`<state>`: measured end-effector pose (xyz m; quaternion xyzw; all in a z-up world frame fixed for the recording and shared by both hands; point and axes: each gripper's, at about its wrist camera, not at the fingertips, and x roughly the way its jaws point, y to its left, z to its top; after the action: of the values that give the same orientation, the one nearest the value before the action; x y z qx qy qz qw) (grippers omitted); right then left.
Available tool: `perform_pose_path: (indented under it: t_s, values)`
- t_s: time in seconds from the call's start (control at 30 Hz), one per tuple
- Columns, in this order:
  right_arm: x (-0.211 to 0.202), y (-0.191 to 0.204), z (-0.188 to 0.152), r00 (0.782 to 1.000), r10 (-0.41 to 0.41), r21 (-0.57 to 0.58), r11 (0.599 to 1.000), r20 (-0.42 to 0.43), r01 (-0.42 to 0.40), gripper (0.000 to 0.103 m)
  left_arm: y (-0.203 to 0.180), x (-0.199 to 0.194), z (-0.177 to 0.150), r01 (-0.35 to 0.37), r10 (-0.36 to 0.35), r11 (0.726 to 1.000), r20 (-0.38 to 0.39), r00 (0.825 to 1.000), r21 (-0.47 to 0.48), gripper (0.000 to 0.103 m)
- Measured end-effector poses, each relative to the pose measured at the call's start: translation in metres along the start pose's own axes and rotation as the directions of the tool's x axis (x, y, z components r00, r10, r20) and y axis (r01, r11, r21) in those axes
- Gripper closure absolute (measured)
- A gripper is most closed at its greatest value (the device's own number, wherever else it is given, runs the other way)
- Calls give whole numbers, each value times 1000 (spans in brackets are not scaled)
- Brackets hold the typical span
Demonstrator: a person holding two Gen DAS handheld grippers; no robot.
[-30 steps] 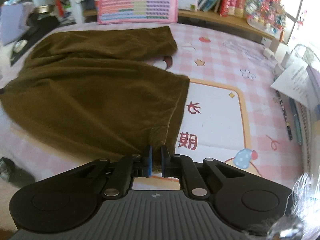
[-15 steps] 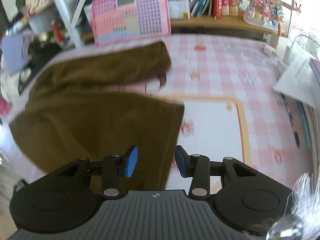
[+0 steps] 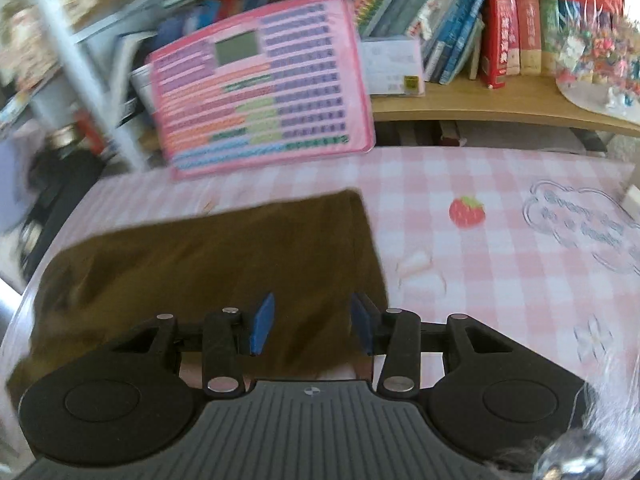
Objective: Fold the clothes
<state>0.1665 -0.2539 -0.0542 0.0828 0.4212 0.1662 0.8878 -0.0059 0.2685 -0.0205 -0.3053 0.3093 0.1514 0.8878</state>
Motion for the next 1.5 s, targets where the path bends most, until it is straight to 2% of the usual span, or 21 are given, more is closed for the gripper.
perform_pose_path:
  t_s: [0.17, 0.37, 0.4, 0.43, 0.47, 0.5, 0.53, 0.63, 0.73, 0.8, 0.83, 0.9, 1.0, 1.07, 1.1, 1.2, 1.3, 1.33, 1.4, 1.47, 1.5]
  values:
    - [57, -8, 41, 999, -49, 63, 997, 14, 48, 63, -9, 18, 7, 7, -4, 999, -51, 999, 52, 41]
    - [108, -10, 55, 997, -78, 97, 992, 0, 78, 63, -14, 30, 15, -1, 9, 996, -93, 996, 84, 41]
    - [114, -9, 54, 997, -80, 97, 992, -4, 80, 65, -15, 31, 16, 0, 9, 996, -95, 995, 88, 41]
    - [119, -8, 53, 997, -83, 93, 992, -7, 84, 72, -17, 33, 17, 1, 8, 996, -97, 995, 93, 41]
    - [121, -7, 51, 996, -87, 88, 992, -3, 87, 77, -18, 34, 18, 2, 8, 995, -100, 995, 97, 41]
    - [124, -6, 49, 996, -90, 83, 993, 1, 90, 89, -19, 35, 19, 3, 7, 995, -102, 995, 102, 41]
    - [125, -5, 47, 996, -89, 79, 993, 5, 88, 92, -21, 37, 20, 4, 7, 994, -104, 995, 106, 41]
    - [113, -3, 43, 996, -68, 72, 995, 61, 64, 95, -24, 41, 20, 16, -6, 994, -105, 995, 104, 41]
    - [78, 1, 39, 989, -1, 71, 997, 150, -9, 96, -28, 44, 18, 33, -22, 994, -105, 994, 102, 41]
    - [42, 7, 37, 967, 87, 72, 992, 241, -107, 96, -29, 45, 16, 41, -31, 994, -104, 994, 99, 41]
    - [20, 11, 34, 946, 134, 65, 985, 296, -160, 96, -29, 45, 14, 44, -34, 994, -103, 994, 96, 41]
    - [-23, 21, 31, 883, 237, 40, 960, 404, -276, 96, -28, 46, 12, 46, -37, 995, -103, 994, 88, 41]
    - [-75, 35, 30, 763, 361, -32, 912, 536, -408, 96, -26, 46, 9, 46, -38, 996, -106, 994, 77, 41]
    - [-88, 43, 39, 738, 360, -61, 915, 571, -399, 96, -24, 47, 8, 46, -38, 997, -108, 993, 69, 41]
    - [-85, 44, 46, 748, 338, -55, 925, 571, -376, 96, -24, 48, 8, 47, -40, 997, -108, 993, 65, 41]
    - [-51, 41, 75, 818, 204, -5, 971, 537, -239, 96, -24, 48, 9, 57, -51, 997, -104, 993, 57, 41]
    - [21, 29, 106, 916, -7, 42, 999, 401, -10, 96, -26, 47, 12, 68, -61, 996, -100, 993, 59, 41]
    - [47, 25, 115, 938, -82, 33, 997, 337, 75, 96, -28, 46, 13, 71, -64, 995, -99, 993, 64, 41]
    - [85, 19, 118, 949, -211, -6, 976, 235, 219, 93, -28, 43, 15, 78, -71, 994, -85, 994, 71, 41]
    - [98, 13, 106, 940, -277, -32, 957, 202, 289, 89, -27, 40, 17, 84, -78, 994, -72, 994, 71, 41]
    - [95, 10, 98, 940, -270, -21, 960, 209, 281, 75, -25, 39, 18, 86, -81, 994, -68, 994, 66, 41]
